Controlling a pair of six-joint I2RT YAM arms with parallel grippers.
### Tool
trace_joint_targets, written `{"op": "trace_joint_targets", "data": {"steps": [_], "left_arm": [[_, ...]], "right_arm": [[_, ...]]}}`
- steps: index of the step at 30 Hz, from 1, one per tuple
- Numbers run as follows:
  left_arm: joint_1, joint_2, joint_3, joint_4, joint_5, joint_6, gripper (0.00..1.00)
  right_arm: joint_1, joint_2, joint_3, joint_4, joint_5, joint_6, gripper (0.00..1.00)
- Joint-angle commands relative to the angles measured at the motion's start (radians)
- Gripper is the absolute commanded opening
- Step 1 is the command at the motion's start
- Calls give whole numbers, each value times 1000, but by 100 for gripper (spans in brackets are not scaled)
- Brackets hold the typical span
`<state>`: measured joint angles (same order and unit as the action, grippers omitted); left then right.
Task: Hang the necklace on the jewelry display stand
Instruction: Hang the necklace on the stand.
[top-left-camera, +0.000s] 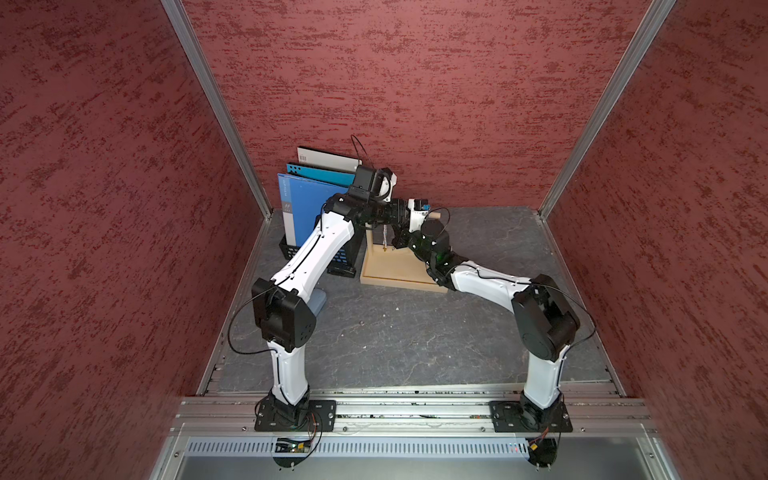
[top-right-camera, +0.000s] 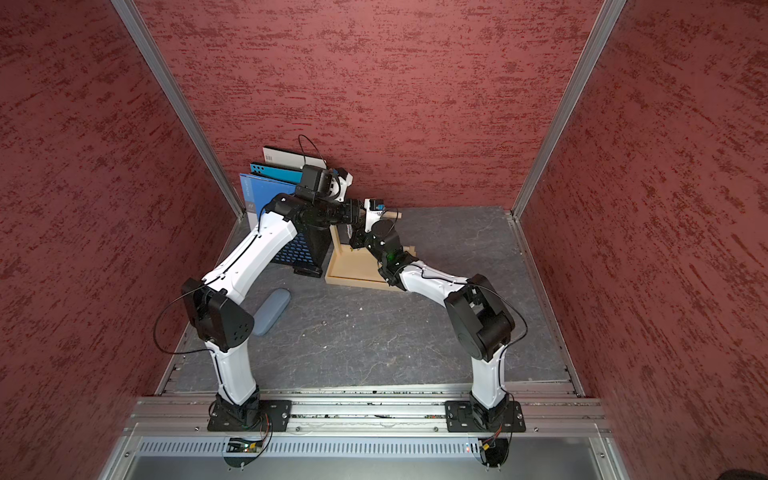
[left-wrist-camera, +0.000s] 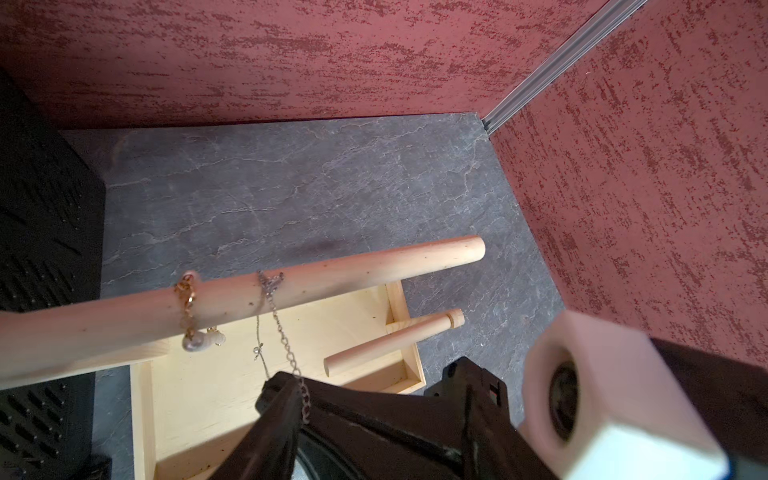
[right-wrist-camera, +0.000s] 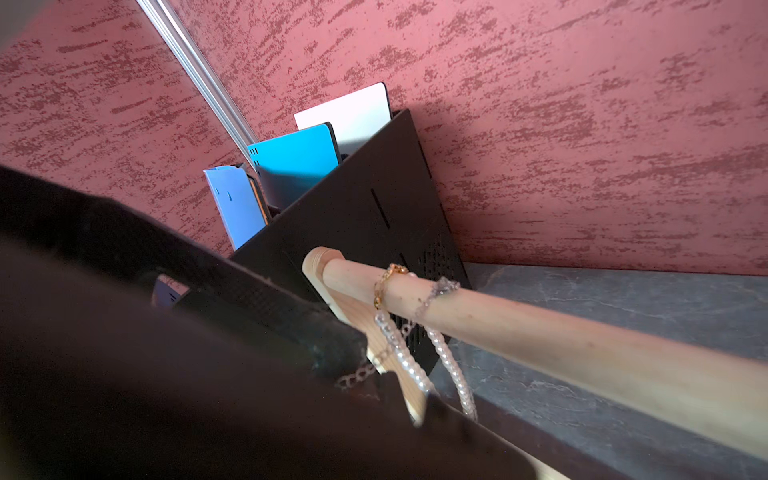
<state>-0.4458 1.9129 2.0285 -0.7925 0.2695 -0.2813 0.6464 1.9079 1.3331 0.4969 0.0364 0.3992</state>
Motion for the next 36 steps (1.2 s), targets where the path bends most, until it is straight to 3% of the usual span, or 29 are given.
{"op": "trace_joint_targets", "data": {"steps": [1,9,13,18,24,30,36], "left_arm": [[-4,-3,21,5,-13,20,60],[-1,-21,-6,-2,-45,43,61],[5,-41,-38,8,-50,42,61],[18,-75,-73,19,-59,43,61],[44,-152,-139,52,-73,45,62],[66,-260,-230,92,-92,65,62],[93,-402,-356,106,-125,84,63]], "right_arm": [[8,-16,-12,-6,60,-17,0],[7,-33,-33,6,132,9,0],[6,-29,-29,8,104,10,0],[8,-36,-31,-8,79,20,22],[7,-92,-61,-27,74,15,39],[7,-216,-87,-117,110,14,42],[7,-353,-81,-323,155,43,43]]}}
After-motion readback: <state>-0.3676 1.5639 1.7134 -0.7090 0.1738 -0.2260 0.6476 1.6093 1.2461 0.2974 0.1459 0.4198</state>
